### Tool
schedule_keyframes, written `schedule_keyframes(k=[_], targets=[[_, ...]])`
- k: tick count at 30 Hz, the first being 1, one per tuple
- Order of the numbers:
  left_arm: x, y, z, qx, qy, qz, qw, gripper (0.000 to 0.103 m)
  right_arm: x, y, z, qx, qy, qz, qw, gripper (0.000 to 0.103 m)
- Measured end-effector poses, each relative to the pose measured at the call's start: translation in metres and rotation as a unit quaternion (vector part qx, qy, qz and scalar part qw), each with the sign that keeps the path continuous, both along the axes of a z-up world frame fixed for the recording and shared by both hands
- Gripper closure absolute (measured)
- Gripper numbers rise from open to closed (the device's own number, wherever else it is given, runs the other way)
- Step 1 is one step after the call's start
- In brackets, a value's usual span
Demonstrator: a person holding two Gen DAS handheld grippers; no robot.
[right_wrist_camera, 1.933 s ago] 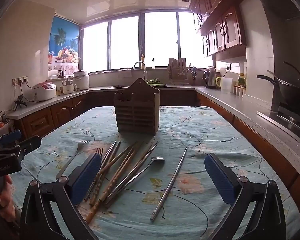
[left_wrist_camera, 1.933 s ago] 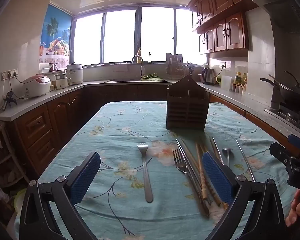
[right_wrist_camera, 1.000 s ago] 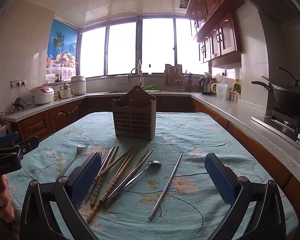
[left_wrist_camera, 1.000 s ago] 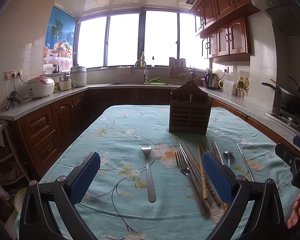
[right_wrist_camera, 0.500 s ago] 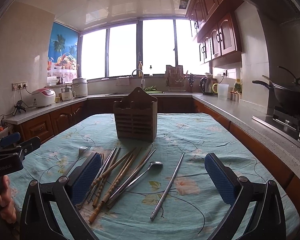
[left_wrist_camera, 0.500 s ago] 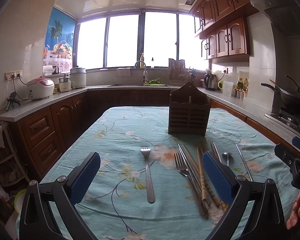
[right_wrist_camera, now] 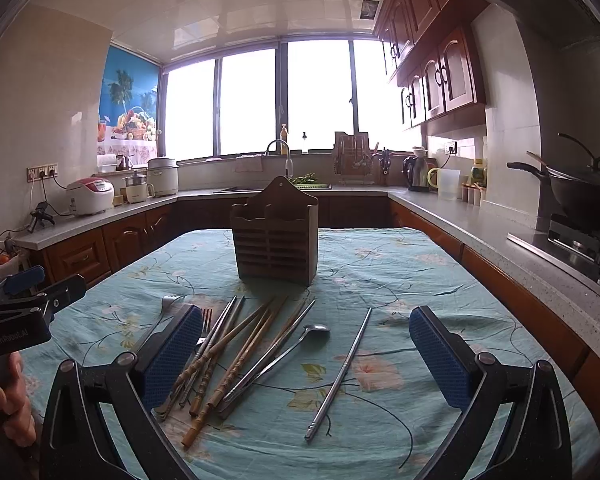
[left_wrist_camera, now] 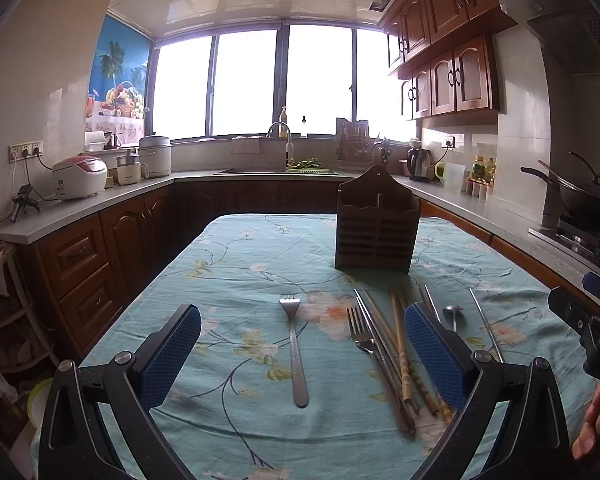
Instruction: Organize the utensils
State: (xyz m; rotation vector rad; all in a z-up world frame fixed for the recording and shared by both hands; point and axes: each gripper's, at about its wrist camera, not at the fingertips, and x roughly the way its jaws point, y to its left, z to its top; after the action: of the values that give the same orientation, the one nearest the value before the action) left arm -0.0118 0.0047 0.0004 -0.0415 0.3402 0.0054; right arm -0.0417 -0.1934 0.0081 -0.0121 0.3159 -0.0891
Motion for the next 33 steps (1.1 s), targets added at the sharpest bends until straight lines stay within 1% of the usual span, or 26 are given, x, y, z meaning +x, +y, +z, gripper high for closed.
schedule_keyframes(k=[33], targets=[[0.011,0.0,0.001,-0.005,0.016,-0.008,0.9998,0.001,0.005,-0.003,-0.001,0.01,0.006,-0.002,1.0,0.0]])
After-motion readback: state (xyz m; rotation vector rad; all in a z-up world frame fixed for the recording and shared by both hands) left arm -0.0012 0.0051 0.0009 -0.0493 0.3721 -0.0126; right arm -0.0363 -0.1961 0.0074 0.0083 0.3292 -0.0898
